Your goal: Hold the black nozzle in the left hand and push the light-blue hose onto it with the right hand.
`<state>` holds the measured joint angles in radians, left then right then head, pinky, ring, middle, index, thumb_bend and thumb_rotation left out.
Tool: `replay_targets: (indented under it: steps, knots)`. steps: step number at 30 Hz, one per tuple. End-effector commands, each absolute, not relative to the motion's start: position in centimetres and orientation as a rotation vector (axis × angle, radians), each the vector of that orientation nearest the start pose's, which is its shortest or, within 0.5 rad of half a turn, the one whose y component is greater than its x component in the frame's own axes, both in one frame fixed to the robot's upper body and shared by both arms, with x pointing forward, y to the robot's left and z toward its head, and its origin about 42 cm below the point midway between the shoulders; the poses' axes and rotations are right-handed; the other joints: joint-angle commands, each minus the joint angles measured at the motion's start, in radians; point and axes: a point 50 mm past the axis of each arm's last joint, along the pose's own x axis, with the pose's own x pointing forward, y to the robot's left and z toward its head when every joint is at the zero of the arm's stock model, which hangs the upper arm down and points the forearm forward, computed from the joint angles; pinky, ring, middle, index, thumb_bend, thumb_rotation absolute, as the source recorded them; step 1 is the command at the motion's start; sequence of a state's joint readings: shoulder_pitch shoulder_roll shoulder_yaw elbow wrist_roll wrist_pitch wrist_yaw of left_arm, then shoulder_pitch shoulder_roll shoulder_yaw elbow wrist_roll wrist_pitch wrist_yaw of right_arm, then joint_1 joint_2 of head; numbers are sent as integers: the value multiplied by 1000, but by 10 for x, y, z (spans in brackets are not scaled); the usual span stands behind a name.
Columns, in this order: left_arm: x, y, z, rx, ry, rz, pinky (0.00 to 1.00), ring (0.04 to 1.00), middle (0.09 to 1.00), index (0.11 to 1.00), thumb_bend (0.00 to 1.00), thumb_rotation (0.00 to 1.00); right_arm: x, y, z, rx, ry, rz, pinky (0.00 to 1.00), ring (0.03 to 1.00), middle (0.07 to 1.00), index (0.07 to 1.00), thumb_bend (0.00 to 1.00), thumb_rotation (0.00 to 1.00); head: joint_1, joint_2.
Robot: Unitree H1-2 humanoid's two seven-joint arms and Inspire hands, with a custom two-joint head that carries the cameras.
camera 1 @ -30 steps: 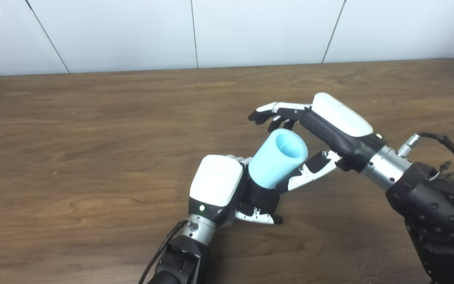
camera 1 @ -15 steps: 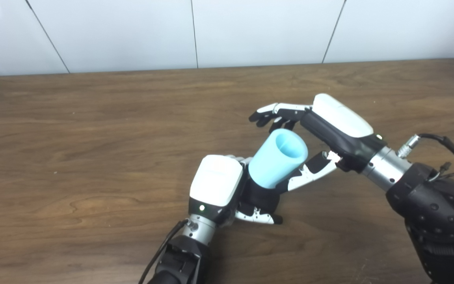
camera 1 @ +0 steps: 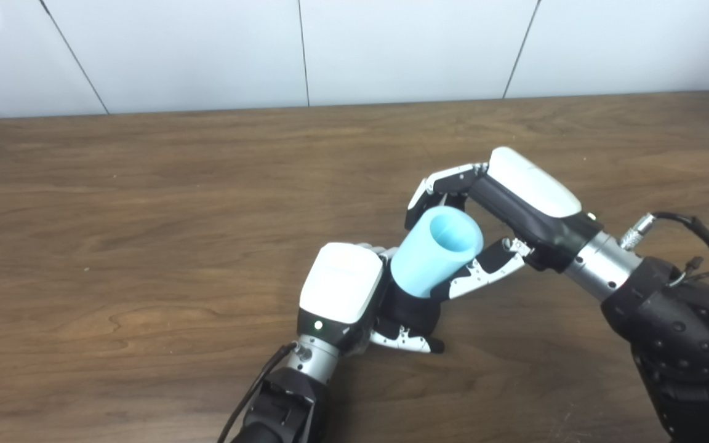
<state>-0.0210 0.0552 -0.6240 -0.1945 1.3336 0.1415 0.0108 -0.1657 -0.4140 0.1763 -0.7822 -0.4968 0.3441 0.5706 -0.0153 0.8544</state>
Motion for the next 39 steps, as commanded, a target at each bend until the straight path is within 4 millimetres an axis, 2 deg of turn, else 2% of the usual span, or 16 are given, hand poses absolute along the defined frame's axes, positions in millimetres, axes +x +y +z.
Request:
replay_targets:
  steps: [1,24,30,31,32,33,35,36,39]
  knots:
    - [234,61,139,1304,-450,-340,421,491,407,499,522,0,245,-220,301,-964,-471,487,380,393,514,508,516,0,-1,0]
    - [234,59,141,1300,-449,-340,411,477,403,499,522,0,248,-216,307,-982,-476,516,364,396,520,499,516,0,1,8]
    - [234,59,140,1303,-449,-338,414,475,404,499,522,0,249,-216,312,-1014,-452,507,407,382,489,564,510,0,0,7]
    - [234,59,140,1302,-448,-339,412,474,404,499,522,0,250,-217,312,-1022,-450,506,417,428,487,589,539,0,0,7]
    - [234,58,140,1303,-446,-339,413,475,404,499,522,0,250,-217,312,-1029,-447,504,436,485,543,614,794,70,0,7]
    - [234,59,140,1303,-443,-341,418,479,406,499,522,0,250,-217,313,-1034,-444,502,444,511,572,631,888,105,0,8]
    - [234,59,141,1302,-442,-343,421,483,407,498,522,0,249,-217,313,-1037,-437,501,405,504,582,669,977,156,0,8]
    - [234,59,140,1302,-443,-342,420,483,406,498,522,0,249,-217,313,-1039,-434,503,410,520,600,683,989,164,0,8]
    - [234,59,140,1303,-441,-342,424,482,404,499,522,0,249,-217,314,-1057,-419,507,577,683,712,737,1000,213,-1,9]
